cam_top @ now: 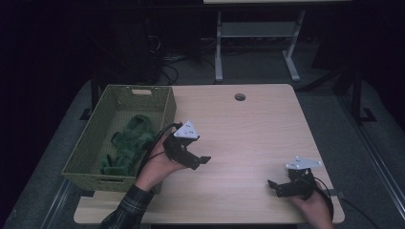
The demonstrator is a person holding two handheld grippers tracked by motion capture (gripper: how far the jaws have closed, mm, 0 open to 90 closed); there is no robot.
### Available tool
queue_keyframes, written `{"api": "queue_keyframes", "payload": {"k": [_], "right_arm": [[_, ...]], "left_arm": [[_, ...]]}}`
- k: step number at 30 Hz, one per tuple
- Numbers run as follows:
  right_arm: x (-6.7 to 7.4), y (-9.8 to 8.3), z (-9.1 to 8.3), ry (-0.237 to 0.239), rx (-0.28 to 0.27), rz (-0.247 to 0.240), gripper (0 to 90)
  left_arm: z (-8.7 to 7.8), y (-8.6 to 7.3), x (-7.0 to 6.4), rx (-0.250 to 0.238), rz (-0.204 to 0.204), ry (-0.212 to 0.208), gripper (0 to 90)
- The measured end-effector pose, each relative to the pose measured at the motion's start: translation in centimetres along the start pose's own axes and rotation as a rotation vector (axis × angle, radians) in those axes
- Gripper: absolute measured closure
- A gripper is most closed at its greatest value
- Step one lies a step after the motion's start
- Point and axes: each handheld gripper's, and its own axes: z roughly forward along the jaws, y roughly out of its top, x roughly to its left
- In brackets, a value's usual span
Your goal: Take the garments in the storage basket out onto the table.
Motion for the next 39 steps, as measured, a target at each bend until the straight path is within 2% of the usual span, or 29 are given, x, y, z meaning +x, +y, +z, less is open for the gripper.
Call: {"api": "queue_keyframes", "payload": {"k": [8,17,28,39], "right_arm": [[0.0,0.0,0.0,0.000,-0.002,-0.004,1.4],[0.0,0.0,0.0,0.000,-0.002,-0.004,1.4],[0.0,0.0,0.0,0.000,-0.001,-0.005,1.4],[0.0,0.0,0.0,0.000,-0.002,-0.003,1.4]], "left_arm": [[-1.2,0.2,1.1,0.008,-0.021,0.017,14.4],[-2.1,0.3,2.1,0.029,-0.025,0.031,14.4],[-3.5,-0.7,3.6,0.050,-0.057,0.076,14.5],[-5.1,-1.9,5.0,0.038,-0.102,0.126,14.7]]}}
